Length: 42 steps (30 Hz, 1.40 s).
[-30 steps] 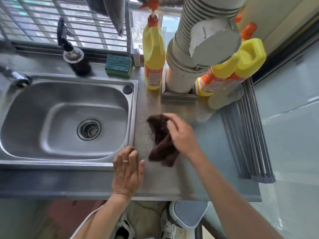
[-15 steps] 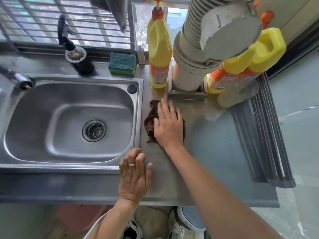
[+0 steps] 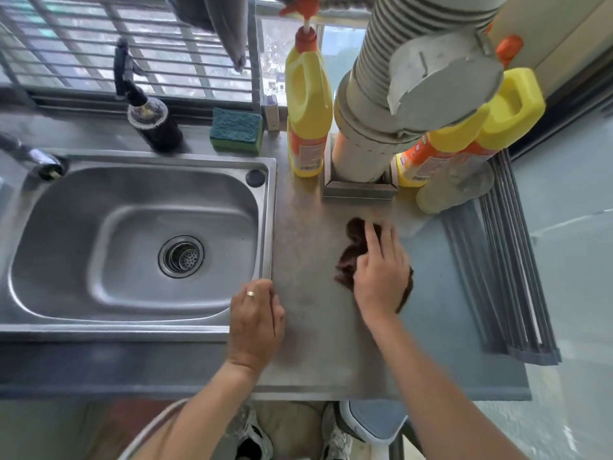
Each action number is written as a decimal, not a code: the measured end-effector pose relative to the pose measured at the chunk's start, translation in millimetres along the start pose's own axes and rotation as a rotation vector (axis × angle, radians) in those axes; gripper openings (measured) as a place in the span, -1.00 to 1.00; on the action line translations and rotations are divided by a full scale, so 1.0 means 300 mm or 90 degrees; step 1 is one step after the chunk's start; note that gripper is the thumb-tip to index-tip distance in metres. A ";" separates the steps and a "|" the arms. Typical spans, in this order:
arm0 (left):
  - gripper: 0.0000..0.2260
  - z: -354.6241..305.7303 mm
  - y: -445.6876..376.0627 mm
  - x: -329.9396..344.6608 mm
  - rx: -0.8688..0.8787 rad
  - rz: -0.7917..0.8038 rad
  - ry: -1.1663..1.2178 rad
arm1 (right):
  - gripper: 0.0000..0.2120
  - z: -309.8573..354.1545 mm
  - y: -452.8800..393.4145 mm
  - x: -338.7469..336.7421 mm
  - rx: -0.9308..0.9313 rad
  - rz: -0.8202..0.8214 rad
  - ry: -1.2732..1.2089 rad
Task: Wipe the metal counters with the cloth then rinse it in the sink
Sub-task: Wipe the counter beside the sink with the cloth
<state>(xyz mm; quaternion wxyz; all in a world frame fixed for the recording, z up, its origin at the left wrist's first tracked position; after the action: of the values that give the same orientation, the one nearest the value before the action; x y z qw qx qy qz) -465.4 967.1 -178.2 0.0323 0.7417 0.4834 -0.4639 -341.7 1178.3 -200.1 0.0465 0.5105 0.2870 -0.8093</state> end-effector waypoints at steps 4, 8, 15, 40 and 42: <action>-0.87 -0.003 0.015 0.051 0.087 0.038 -0.060 | -0.44 0.265 0.001 0.089 -0.058 0.044 -0.009; -0.84 -0.004 0.021 0.052 0.096 0.040 -0.123 | -0.47 0.355 0.047 0.127 -0.221 0.130 -0.083; -0.82 -0.019 0.014 0.045 0.086 0.020 -0.141 | -0.52 -0.317 -0.033 -0.074 -0.012 0.056 0.054; -0.78 -0.035 0.021 0.045 0.092 0.011 -0.162 | -0.46 0.027 0.083 -0.028 -0.144 0.118 -0.072; -0.78 -0.030 0.022 0.047 0.090 0.012 -0.158 | -0.47 -0.032 0.079 -0.057 -0.225 0.128 -0.117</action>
<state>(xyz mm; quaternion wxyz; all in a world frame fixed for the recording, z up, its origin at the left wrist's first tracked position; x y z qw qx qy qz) -453.1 977.7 -186.0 0.0437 0.6832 0.4350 -0.5850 -317.2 1159.9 -198.4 0.2421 0.4442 0.3665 -0.7809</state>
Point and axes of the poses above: each hand's wrist, its own y-axis away from the middle knuckle, its own x-axis out of the palm, z = x × y, the point moved 8 cm from there along -y, towards the middle knuckle, and after that the axes turned 15 degrees about -z, right-handed, at the moved point
